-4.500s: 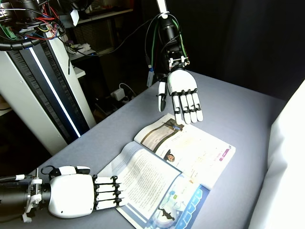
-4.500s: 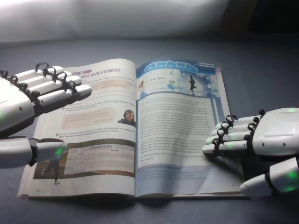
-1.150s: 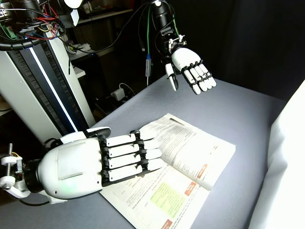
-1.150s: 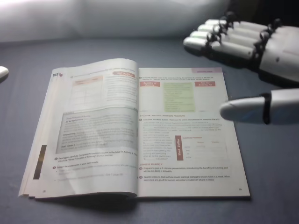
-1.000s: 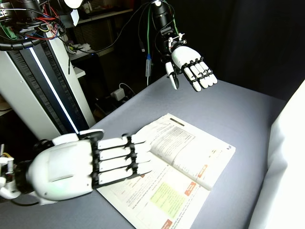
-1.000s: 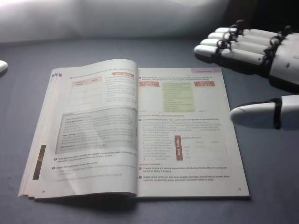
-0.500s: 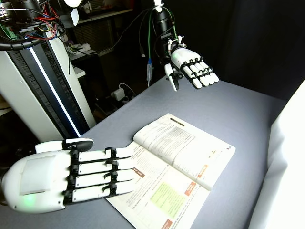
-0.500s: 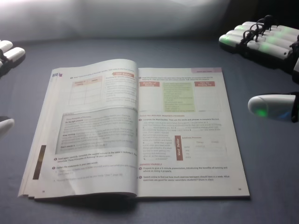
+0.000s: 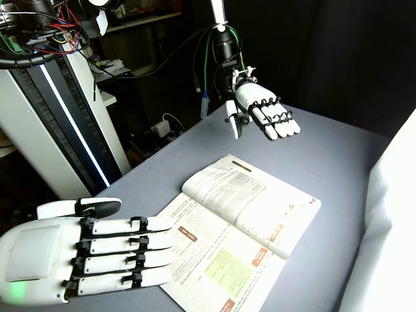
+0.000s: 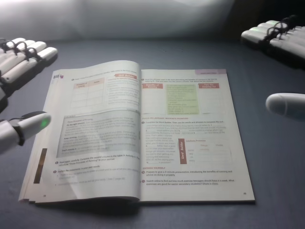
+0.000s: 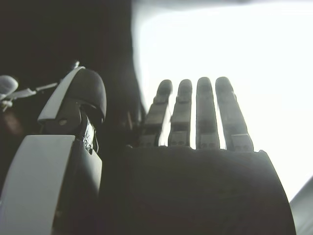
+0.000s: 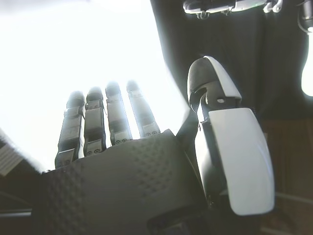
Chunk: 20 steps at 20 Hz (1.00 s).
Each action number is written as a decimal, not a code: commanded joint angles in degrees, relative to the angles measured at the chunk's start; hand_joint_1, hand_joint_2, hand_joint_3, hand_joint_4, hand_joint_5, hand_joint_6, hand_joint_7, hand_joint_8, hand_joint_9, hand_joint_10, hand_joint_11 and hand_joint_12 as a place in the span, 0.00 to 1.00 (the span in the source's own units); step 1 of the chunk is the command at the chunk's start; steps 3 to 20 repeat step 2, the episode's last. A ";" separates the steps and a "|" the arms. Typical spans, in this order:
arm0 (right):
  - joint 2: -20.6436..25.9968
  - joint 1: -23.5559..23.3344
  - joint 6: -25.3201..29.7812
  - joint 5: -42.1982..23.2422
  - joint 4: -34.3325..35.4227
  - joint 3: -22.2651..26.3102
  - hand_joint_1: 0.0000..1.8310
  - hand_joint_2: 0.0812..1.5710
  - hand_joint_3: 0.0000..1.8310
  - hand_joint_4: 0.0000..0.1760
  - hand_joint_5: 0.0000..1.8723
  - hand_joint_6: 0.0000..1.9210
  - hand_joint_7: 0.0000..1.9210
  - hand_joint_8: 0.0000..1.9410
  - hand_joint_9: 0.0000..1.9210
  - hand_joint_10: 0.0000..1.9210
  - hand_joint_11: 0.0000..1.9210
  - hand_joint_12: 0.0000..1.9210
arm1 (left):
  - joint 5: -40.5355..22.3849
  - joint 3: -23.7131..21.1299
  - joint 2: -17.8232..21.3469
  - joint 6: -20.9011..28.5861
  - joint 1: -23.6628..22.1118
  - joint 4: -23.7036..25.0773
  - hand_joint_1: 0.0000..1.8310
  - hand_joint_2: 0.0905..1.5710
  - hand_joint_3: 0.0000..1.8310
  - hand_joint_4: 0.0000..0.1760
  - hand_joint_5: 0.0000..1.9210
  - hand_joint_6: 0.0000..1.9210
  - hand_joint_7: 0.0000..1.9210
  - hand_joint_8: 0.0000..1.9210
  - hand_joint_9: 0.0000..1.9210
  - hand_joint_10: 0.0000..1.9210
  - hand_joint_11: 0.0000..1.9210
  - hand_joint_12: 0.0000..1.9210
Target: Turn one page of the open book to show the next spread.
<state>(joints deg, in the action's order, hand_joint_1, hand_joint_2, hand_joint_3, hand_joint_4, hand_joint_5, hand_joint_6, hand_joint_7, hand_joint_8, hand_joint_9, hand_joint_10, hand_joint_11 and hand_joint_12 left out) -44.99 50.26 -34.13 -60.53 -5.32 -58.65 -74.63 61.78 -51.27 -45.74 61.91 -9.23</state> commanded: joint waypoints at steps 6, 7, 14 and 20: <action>0.38 0.66 -0.44 -10.54 3.95 -0.08 0.00 0.84 0.01 0.00 0.00 0.00 0.00 0.00 0.00 0.00 0.00 0.00 | -5.00 1.13 -0.85 0.74 -1.97 -0.37 0.11 0.88 0.00 0.03 0.00 0.00 0.00 0.00 0.00 0.00 0.00 0.00; 0.38 0.66 -0.44 -10.54 3.95 -0.08 0.00 0.84 0.01 0.00 0.00 0.00 0.00 0.00 0.00 0.00 0.00 0.00 | -5.00 1.13 -0.85 0.74 -1.97 -0.37 0.11 0.88 0.00 0.03 0.00 0.00 0.00 0.00 0.00 0.00 0.00 0.00; 0.38 0.66 -0.44 -10.54 3.95 -0.08 0.00 0.84 0.01 0.00 0.00 0.00 0.00 0.00 0.00 0.00 0.00 0.00 | -5.00 1.13 -0.85 0.74 -1.97 -0.37 0.11 0.88 0.00 0.03 0.00 0.00 0.00 0.00 0.00 0.00 0.00 0.00; 0.38 0.66 -0.44 -10.54 3.95 -0.08 0.00 0.84 0.01 0.00 0.00 0.00 0.00 0.00 0.00 0.00 0.00 0.00 | -5.00 1.13 -0.85 0.74 -1.97 -0.37 0.11 0.88 0.00 0.03 0.00 0.00 0.00 0.00 0.00 0.00 0.00 0.00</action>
